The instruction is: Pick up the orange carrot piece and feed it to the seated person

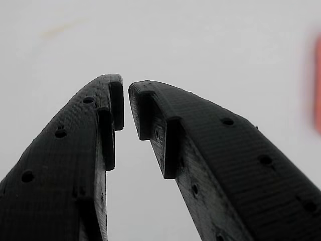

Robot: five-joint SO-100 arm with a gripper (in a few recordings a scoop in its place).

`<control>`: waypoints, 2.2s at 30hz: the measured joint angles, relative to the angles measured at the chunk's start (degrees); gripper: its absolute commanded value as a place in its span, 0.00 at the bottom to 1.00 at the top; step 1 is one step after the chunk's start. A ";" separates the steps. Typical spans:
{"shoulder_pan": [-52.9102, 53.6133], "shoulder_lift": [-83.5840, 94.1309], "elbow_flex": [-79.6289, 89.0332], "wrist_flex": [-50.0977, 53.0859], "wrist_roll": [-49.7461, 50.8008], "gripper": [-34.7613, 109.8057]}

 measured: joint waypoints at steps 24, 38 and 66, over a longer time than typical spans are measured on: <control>16.00 -13.01 -11.34 1.05 -24.35 0.22; 15.47 -13.18 -11.34 0.70 -25.14 0.29; 16.00 -20.74 -11.60 0.70 -25.14 0.40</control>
